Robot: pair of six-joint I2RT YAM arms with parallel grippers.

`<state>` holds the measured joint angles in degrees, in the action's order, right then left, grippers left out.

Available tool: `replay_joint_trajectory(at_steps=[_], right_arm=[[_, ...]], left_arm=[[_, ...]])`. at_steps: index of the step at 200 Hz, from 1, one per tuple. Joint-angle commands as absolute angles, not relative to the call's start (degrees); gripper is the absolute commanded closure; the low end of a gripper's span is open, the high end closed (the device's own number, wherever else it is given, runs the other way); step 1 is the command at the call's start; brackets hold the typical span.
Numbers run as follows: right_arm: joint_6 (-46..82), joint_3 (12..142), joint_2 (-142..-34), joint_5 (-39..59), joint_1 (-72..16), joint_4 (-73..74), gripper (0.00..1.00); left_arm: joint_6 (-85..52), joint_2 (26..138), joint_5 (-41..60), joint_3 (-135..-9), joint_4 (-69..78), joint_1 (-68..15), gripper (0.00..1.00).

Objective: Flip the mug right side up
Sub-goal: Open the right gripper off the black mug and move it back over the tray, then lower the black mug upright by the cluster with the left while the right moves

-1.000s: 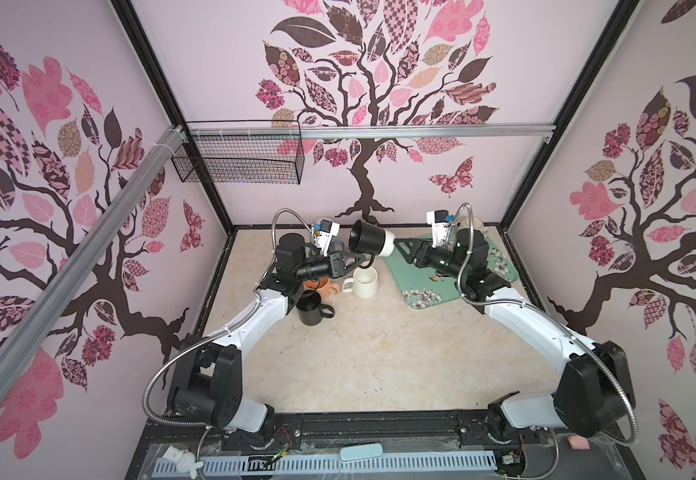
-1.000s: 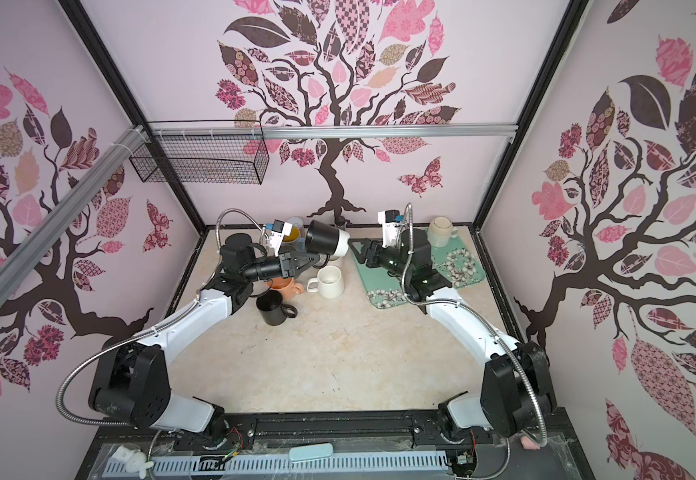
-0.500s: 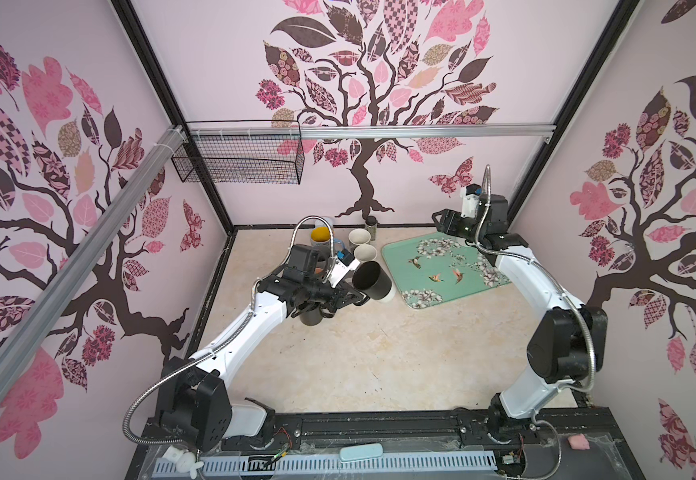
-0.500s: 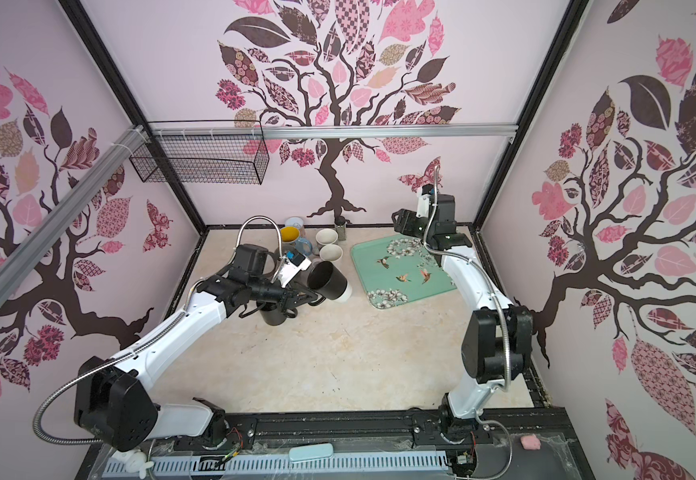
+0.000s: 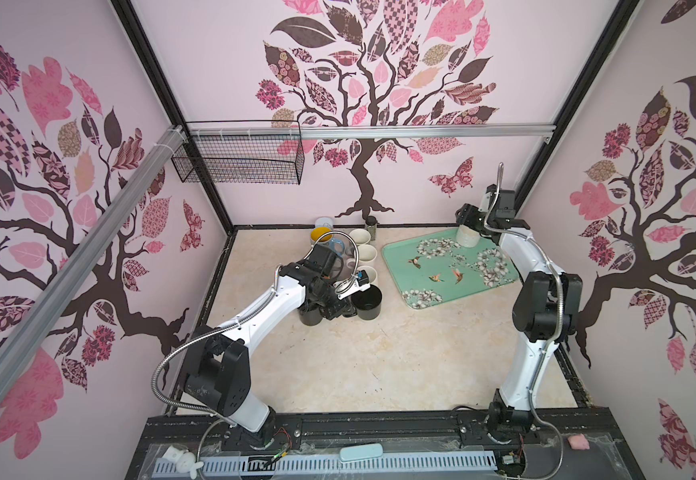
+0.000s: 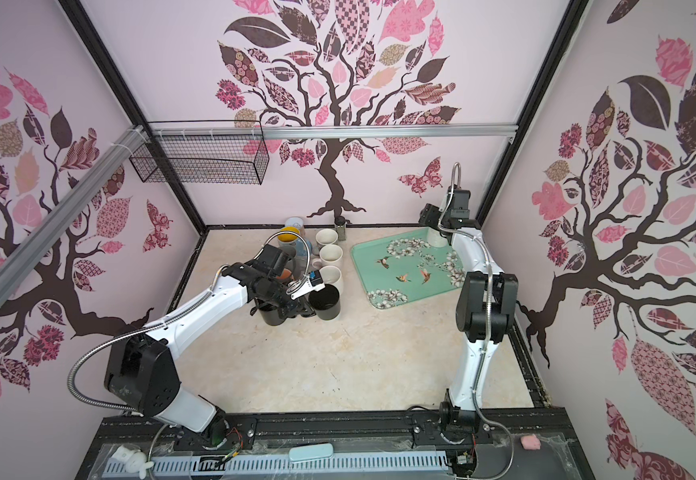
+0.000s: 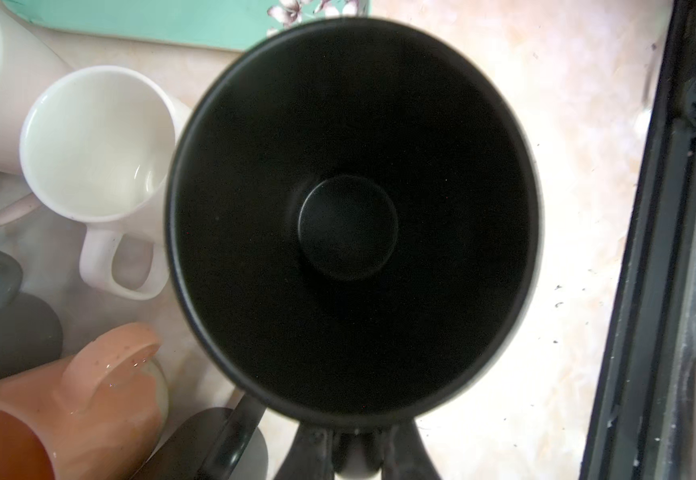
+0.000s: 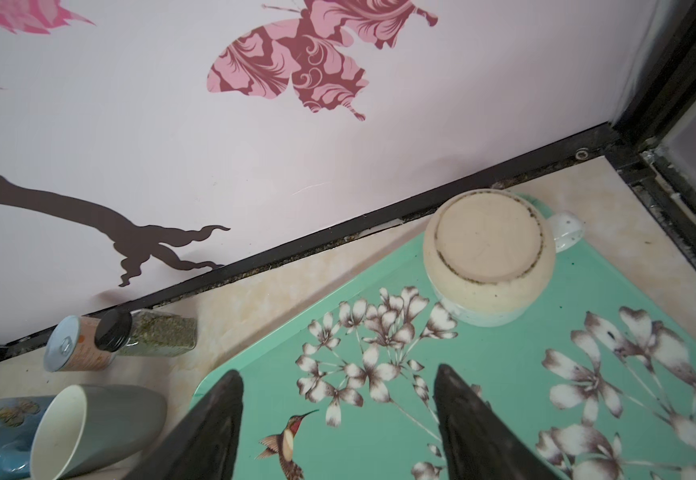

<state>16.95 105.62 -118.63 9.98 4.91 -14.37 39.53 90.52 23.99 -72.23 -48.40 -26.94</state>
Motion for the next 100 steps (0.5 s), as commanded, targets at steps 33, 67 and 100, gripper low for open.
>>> replay_joint_trajectory(at_steps=[33, 67, 100], right_arm=[[14.89, 116.65, -128.02, 2.9, 5.6, -17.75, 0.22], [15.84, 124.21, -133.47, 3.17, 6.89, -20.22, 0.21], [15.84, 129.13, -137.14, 2.74, 7.29, -21.49, 0.19]], left_arm=[[46.57, 93.34, 19.2, -73.84, -42.79, -26.93, 1.0], [47.73, 94.97, 17.17, -73.12, -40.56, -26.92, 1.0], [47.86, 96.19, 16.83, -72.94, -38.61, -26.9, 1.0]])
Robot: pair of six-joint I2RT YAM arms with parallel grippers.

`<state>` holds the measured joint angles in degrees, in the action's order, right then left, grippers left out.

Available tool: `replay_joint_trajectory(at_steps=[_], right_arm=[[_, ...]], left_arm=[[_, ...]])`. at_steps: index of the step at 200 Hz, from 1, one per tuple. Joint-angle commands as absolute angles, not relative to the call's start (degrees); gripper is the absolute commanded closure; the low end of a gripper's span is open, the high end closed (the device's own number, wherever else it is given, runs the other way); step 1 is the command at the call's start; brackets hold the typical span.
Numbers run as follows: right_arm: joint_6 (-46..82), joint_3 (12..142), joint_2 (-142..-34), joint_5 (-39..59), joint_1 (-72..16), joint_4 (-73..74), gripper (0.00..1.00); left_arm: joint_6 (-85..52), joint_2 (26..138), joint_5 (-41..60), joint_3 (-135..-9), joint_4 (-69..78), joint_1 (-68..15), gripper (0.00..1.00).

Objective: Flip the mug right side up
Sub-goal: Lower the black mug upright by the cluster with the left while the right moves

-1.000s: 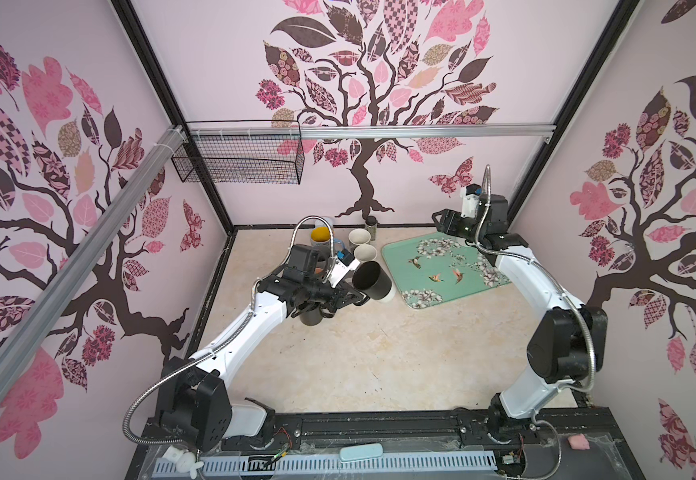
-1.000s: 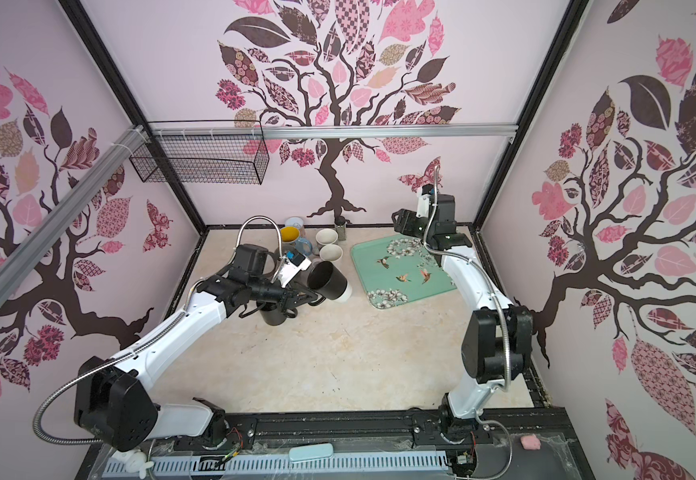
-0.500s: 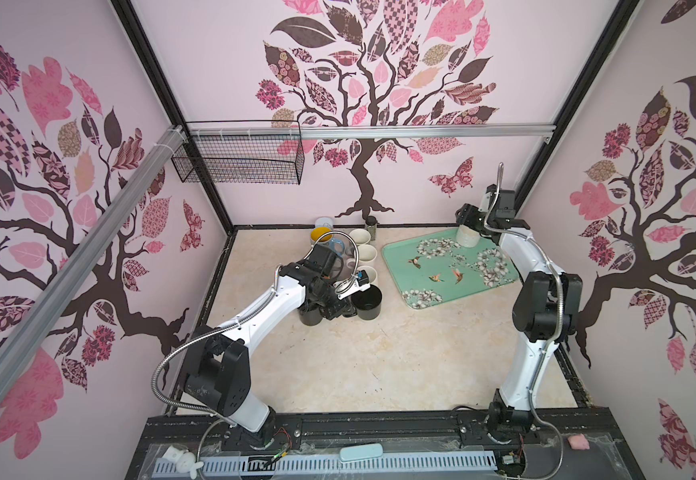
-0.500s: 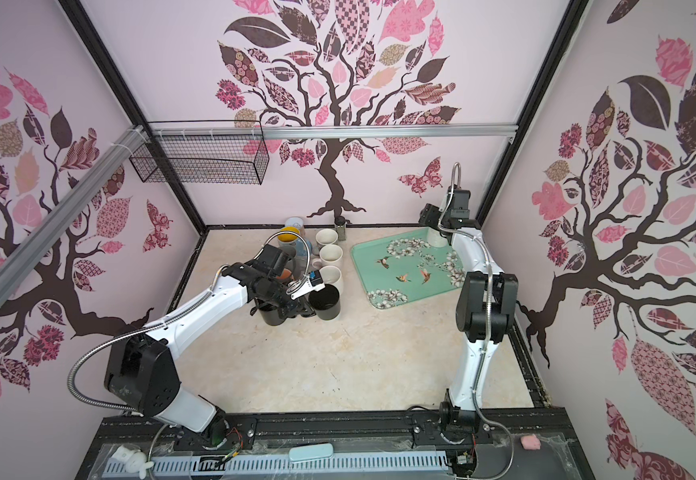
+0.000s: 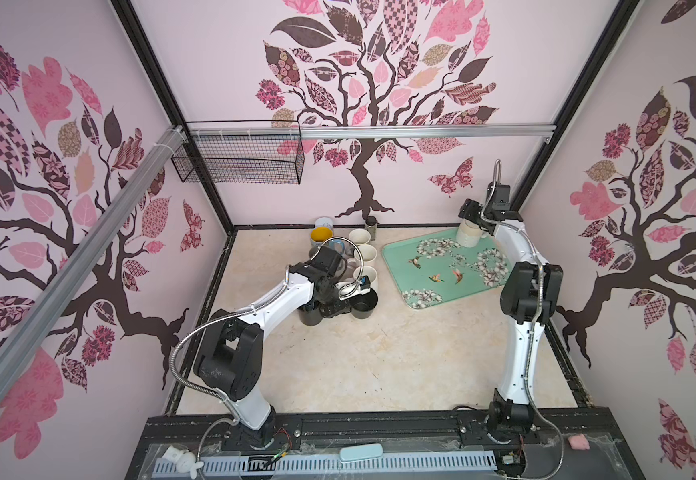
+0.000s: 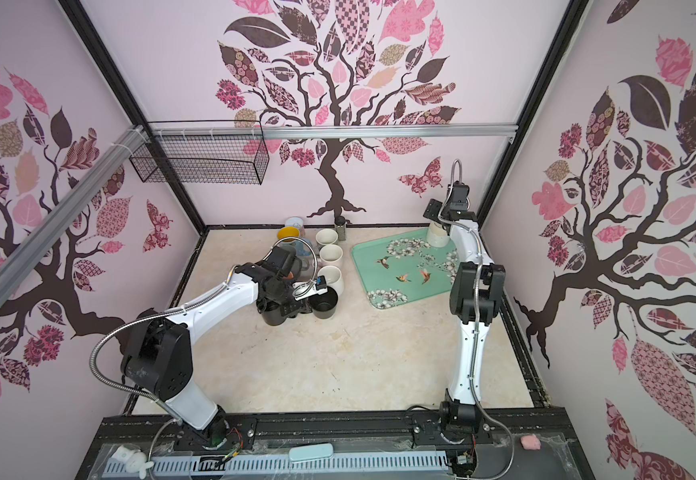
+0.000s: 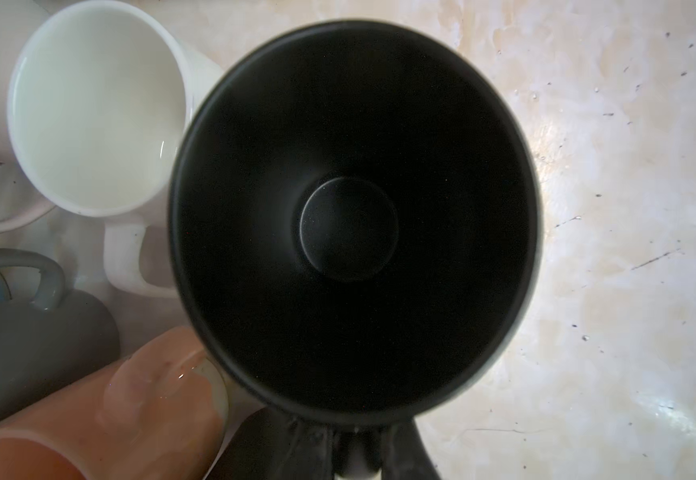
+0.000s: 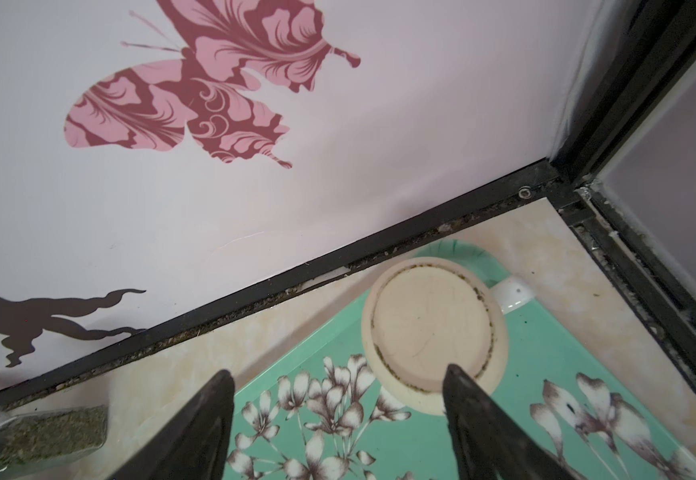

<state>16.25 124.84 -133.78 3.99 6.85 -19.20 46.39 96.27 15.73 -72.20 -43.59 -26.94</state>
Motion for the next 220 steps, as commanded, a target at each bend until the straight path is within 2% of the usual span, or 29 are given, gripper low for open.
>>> replay_joint_trajectory(at_steps=[1, 131, 196, 220], right_arm=[[15.87, 129.16, -137.26, 2.73, 7.29, -21.51, 0.19], [17.63, 137.27, -147.33, 2.57, 9.41, -19.44, 0.11], [15.95, 139.31, -148.74, 2.1, 9.66, -21.59, 0.11], [15.4, 139.18, -148.97, 3.78, 9.83, -22.21, 0.12]], left_arm=[[47.88, 96.26, 16.81, -72.94, -38.6, -26.94, 1.0], [48.77, 99.56, 14.19, -72.07, -37.22, -26.89, 1.0], [48.86, 98.54, 12.17, -70.91, -36.12, -26.85, 0.65], [48.71, 97.87, 11.87, -70.57, -36.12, -26.83, 0.58]])
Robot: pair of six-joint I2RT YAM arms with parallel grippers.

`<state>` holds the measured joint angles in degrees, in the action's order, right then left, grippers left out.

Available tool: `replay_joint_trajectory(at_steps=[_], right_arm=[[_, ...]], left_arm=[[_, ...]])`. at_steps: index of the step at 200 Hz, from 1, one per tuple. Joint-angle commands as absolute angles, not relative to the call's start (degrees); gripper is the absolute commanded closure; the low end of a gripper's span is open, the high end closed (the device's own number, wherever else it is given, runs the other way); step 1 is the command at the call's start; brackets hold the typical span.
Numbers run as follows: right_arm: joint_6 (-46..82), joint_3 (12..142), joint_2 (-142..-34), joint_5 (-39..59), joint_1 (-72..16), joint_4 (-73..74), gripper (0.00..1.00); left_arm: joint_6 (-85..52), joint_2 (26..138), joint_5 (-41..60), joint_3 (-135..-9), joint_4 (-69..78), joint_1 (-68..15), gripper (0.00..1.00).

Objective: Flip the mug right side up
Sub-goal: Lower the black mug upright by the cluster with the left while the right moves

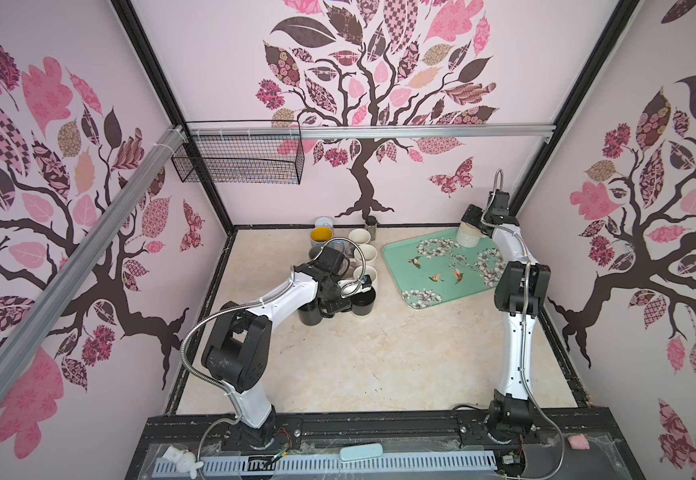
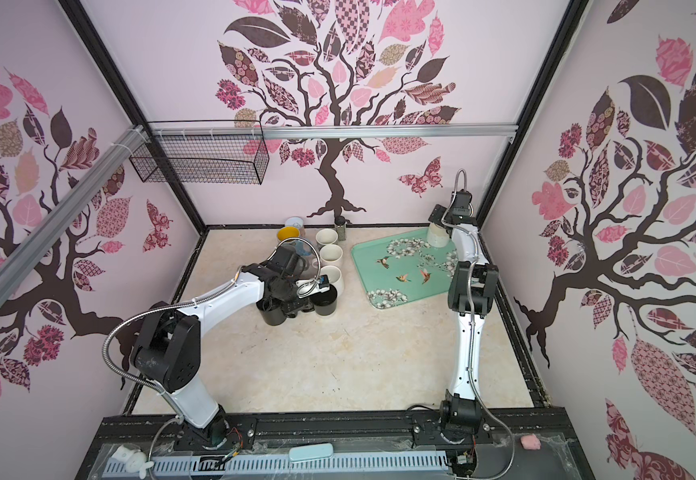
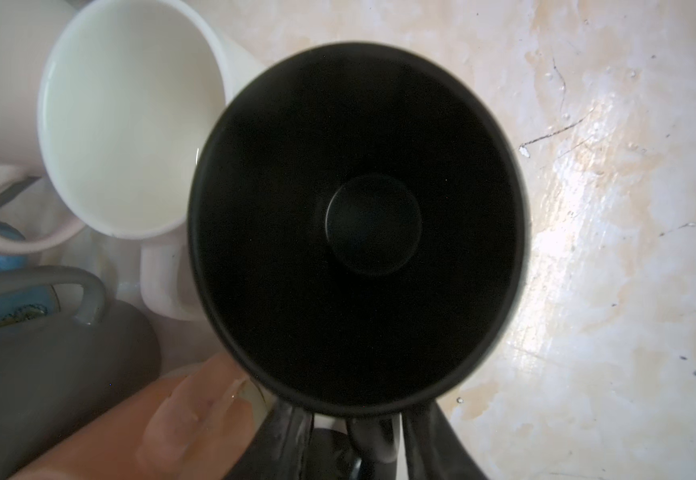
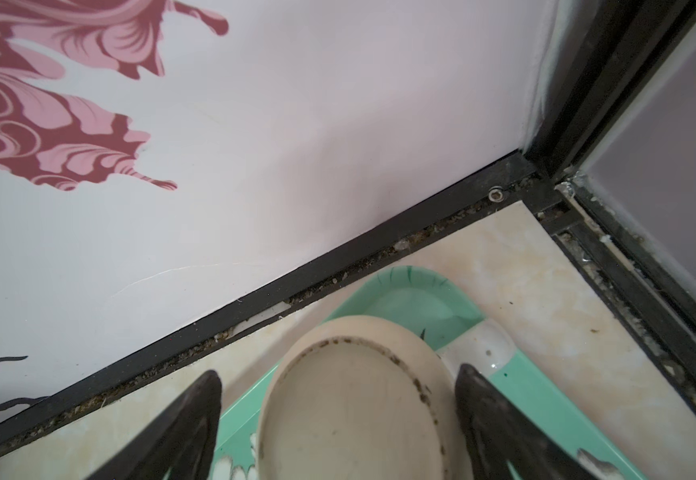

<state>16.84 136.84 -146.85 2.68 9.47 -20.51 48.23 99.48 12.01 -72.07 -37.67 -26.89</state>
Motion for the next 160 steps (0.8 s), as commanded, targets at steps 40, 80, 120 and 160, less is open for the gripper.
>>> replay_joint_trajectory(at_steps=[40, 80, 120, 160], right_arm=[[14.9, 138.38, -148.26, 8.35, 9.85, -24.31, 0.23], [13.83, 133.71, -145.74, 12.07, 9.84, -24.12, 0.39], [13.34, 126.38, -141.97, 13.87, 9.58, -23.3, 0.45], [15.04, 112.25, -132.38, 14.76, 8.8, -17.69, 0.49]], left_arm=[[48.29, 96.16, 11.55, -70.45, -35.79, -26.85, 0.56], [47.29, 94.06, 12.29, -70.34, -35.28, -26.86, 0.56], [45.83, 91.26, 12.89, -69.85, -34.22, -26.91, 0.56], [43.84, 87.67, 15.25, -68.98, -32.65, -27.03, 0.56]])
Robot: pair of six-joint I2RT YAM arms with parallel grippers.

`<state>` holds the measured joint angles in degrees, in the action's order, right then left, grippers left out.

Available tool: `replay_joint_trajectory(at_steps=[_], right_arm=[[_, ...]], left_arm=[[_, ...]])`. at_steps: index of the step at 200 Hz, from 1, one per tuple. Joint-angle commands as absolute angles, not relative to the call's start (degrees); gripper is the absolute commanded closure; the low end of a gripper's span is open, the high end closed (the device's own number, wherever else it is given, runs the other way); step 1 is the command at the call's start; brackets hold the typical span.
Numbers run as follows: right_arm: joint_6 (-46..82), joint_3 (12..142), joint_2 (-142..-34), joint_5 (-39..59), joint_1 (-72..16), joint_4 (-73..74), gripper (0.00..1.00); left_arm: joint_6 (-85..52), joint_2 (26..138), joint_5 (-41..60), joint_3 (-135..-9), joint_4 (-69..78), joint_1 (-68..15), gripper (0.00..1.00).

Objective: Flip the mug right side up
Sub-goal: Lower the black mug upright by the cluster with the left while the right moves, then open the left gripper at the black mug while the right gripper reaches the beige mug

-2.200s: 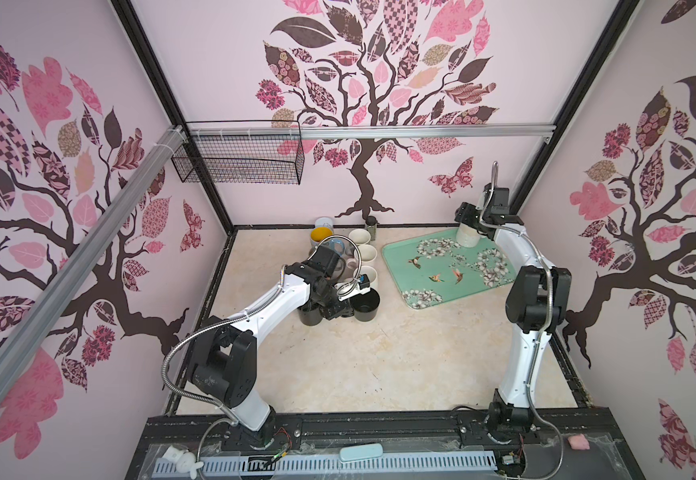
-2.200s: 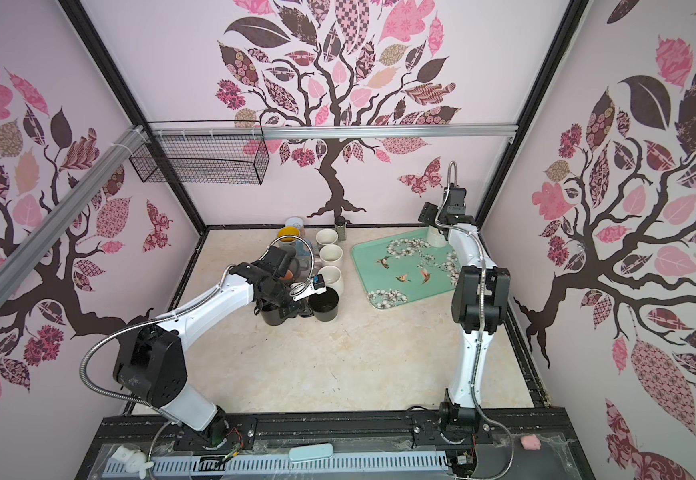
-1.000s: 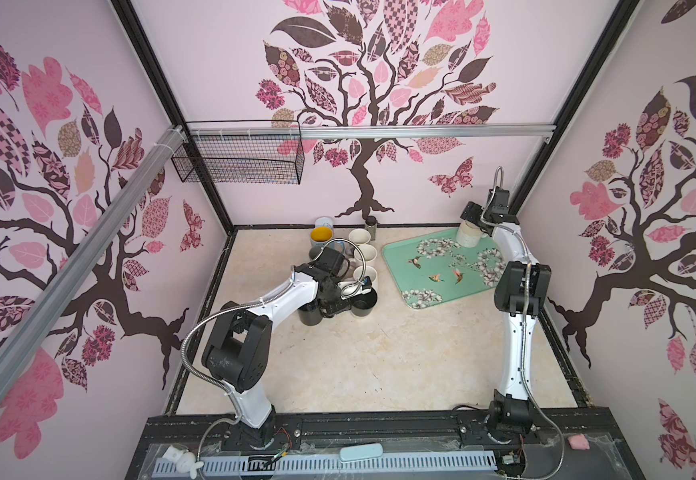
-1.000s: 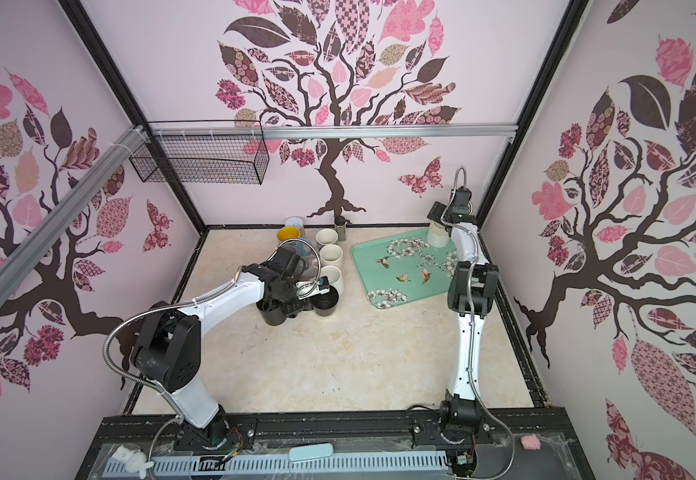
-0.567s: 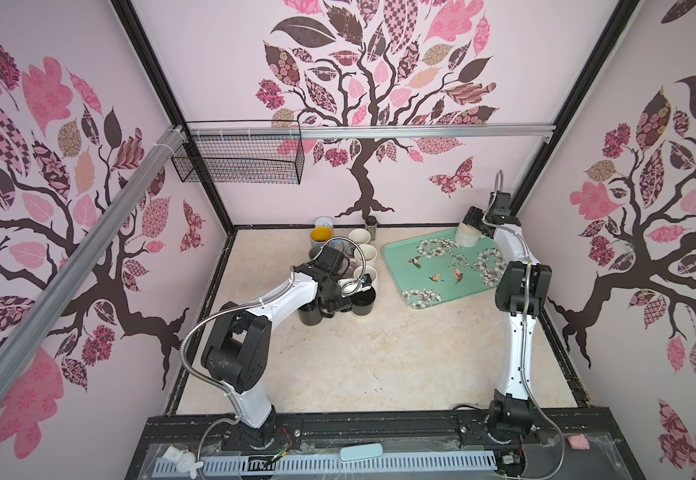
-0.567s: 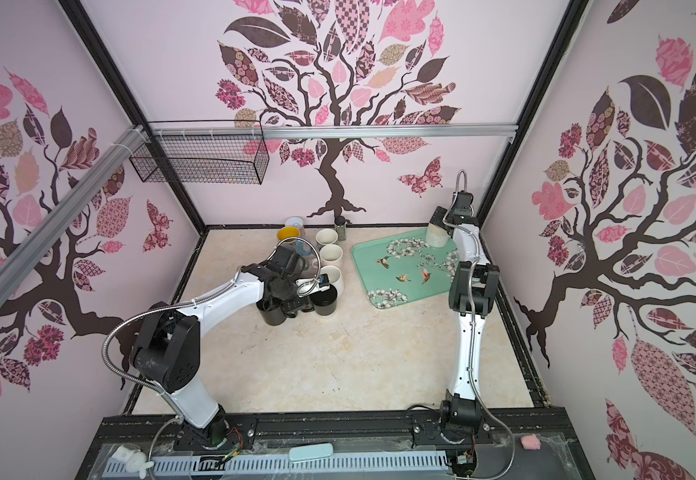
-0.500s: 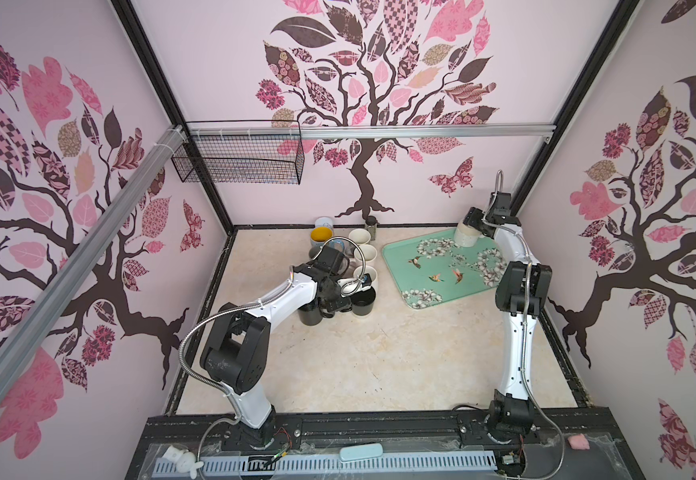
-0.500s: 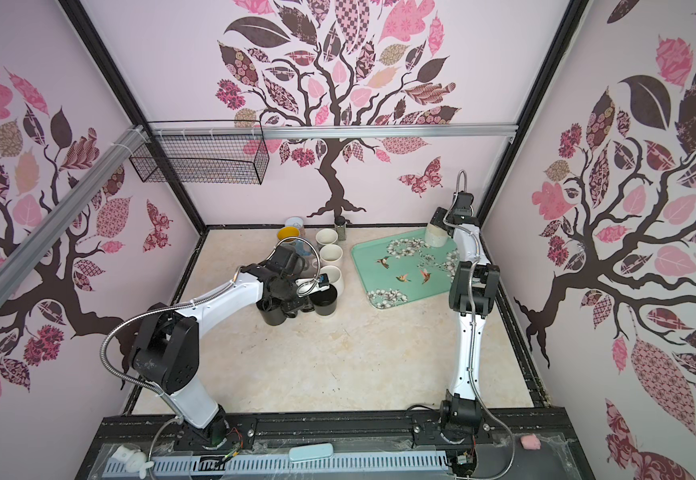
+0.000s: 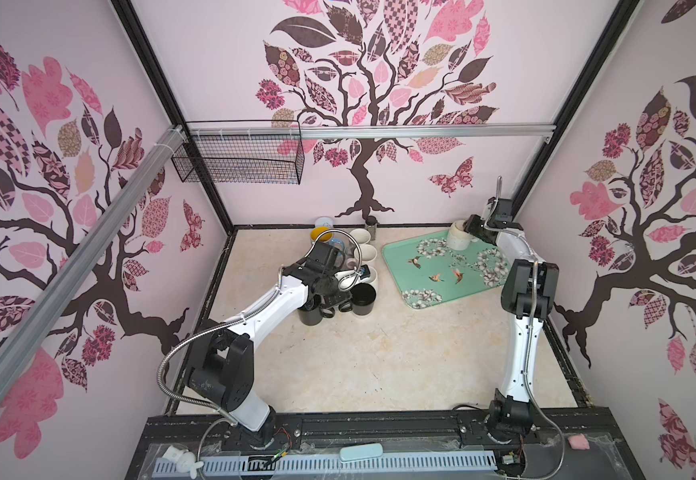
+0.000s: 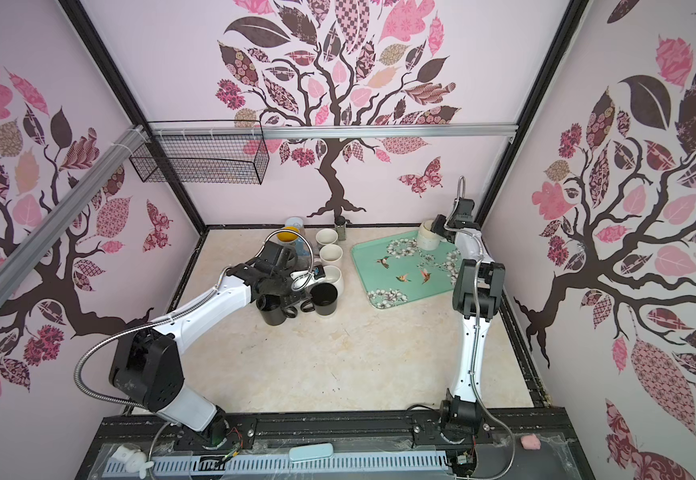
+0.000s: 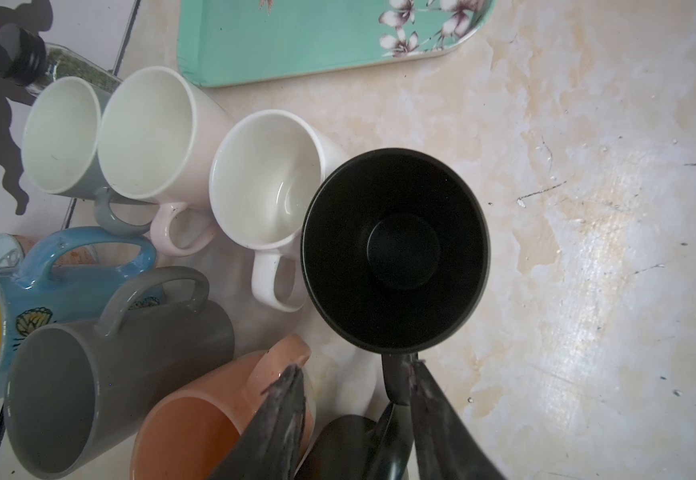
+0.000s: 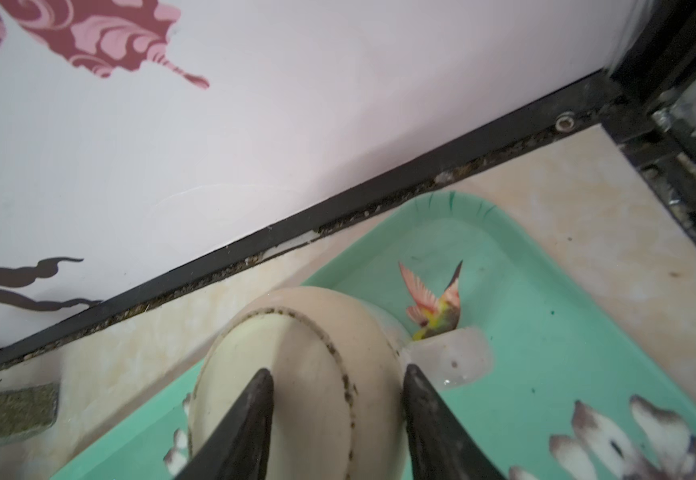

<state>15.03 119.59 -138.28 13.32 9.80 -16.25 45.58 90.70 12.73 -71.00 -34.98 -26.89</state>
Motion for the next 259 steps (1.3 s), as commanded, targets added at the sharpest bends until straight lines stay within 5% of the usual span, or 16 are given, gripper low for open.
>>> replay_joint_trajectory(at_steps=[1, 77, 148, 259], right_arm=[[15.12, 111.8, -132.11, 14.76, 8.75, -17.5, 0.49], [21.52, 80.18, -113.22, 15.67, 3.22, -5.07, 0.43], [16.6, 81.27, -106.03, 17.87, 3.38, -9.51, 0.3], [13.53, 89.31, -120.22, 27.46, 6.42, -14.7, 0.66]], left_arm=[[43.76, 87.56, 15.27, -68.98, -32.59, -27.05, 0.56], [33.68, 80.77, 17.28, -67.88, -29.67, -27.14, 0.56], [26.15, 75.51, 24.08, -63.89, -28.32, -28.83, 0.56], [24.92, 79.72, 22.06, -67.05, -29.75, -36.3, 0.57]])
